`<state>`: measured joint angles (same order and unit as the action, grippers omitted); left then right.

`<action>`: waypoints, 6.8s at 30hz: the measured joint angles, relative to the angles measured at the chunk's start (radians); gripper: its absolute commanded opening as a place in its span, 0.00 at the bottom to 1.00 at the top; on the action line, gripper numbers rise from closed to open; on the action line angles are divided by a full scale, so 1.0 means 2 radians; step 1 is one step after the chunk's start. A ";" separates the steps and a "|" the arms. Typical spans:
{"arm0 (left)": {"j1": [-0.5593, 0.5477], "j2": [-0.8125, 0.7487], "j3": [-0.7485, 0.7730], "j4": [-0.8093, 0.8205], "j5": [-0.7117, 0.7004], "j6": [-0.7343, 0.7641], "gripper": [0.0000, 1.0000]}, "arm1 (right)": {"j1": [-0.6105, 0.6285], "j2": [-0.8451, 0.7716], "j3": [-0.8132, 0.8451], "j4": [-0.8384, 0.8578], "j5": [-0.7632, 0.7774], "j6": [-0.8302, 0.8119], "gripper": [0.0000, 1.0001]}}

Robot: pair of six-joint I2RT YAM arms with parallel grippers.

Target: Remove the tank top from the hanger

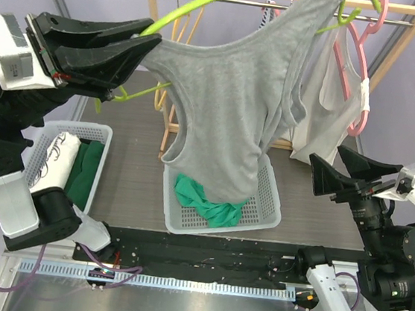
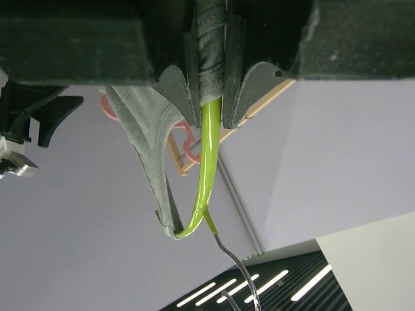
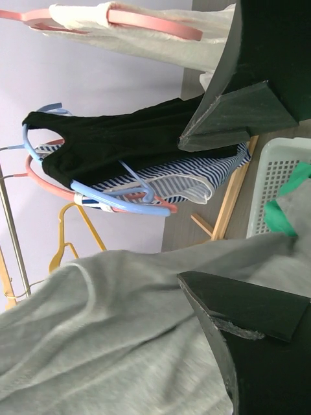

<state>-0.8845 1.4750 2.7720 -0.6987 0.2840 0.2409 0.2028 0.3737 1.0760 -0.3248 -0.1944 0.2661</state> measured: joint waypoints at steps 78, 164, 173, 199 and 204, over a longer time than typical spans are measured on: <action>0.005 -0.048 -0.282 -0.110 0.063 0.082 0.00 | 0.000 0.074 -0.170 0.292 -0.103 0.273 0.20; -0.001 0.066 -0.031 -0.219 0.042 0.061 0.00 | 0.015 0.035 -0.157 -0.031 0.074 0.291 0.01; 0.005 0.042 -0.069 -0.156 0.041 0.053 0.00 | 0.002 0.047 -0.154 -0.075 0.035 0.212 0.77; 0.007 0.039 -0.184 -0.140 0.130 0.082 0.00 | 0.001 0.130 0.183 -0.102 -0.215 -0.155 0.80; 0.007 0.030 -0.190 -0.178 0.162 0.117 0.00 | 0.001 0.184 0.187 -0.126 -0.247 -0.184 0.79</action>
<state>-0.8700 1.5341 2.3913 -1.0542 0.6075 0.4751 0.2054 0.7410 1.4494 -0.5774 -0.6888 -0.1028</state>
